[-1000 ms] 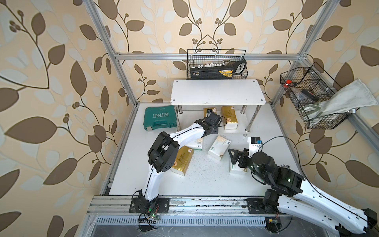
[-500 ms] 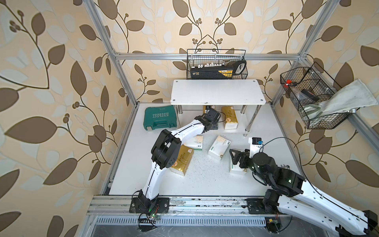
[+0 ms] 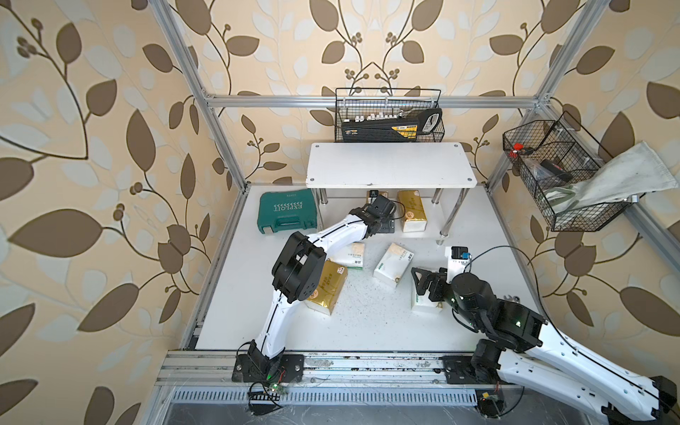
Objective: Place the tissue boxes on the shelf by color
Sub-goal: Place a box of tissues on the shelf.
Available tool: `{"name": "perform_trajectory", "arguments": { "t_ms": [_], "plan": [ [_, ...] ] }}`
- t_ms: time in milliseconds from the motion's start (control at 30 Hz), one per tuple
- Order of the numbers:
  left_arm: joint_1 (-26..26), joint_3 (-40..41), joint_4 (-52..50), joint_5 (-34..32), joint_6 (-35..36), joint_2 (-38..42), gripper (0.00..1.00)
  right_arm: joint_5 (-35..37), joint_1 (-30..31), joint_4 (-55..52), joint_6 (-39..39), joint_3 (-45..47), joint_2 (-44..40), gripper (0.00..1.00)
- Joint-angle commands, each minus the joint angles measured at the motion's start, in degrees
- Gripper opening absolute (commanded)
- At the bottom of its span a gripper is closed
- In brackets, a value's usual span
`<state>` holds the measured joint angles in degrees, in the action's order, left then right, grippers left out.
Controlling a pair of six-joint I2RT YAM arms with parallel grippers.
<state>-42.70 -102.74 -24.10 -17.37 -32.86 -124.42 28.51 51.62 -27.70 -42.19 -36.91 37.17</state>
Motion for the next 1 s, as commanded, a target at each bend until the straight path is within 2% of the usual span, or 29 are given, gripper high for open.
{"name": "perform_trajectory", "arguments": {
  "t_ms": [0,967],
  "plan": [
    [0.5,-0.6,0.2,1.3,-0.7,2.4,0.99,0.4,-0.3,-0.7,-0.2,0.6,0.1,0.99],
    [-0.1,3.9,2.5,2.9,-2.3,6.4,0.99,-0.3,-0.4,-0.2,-0.6,1.7,0.7,0.99]
  ]
}}
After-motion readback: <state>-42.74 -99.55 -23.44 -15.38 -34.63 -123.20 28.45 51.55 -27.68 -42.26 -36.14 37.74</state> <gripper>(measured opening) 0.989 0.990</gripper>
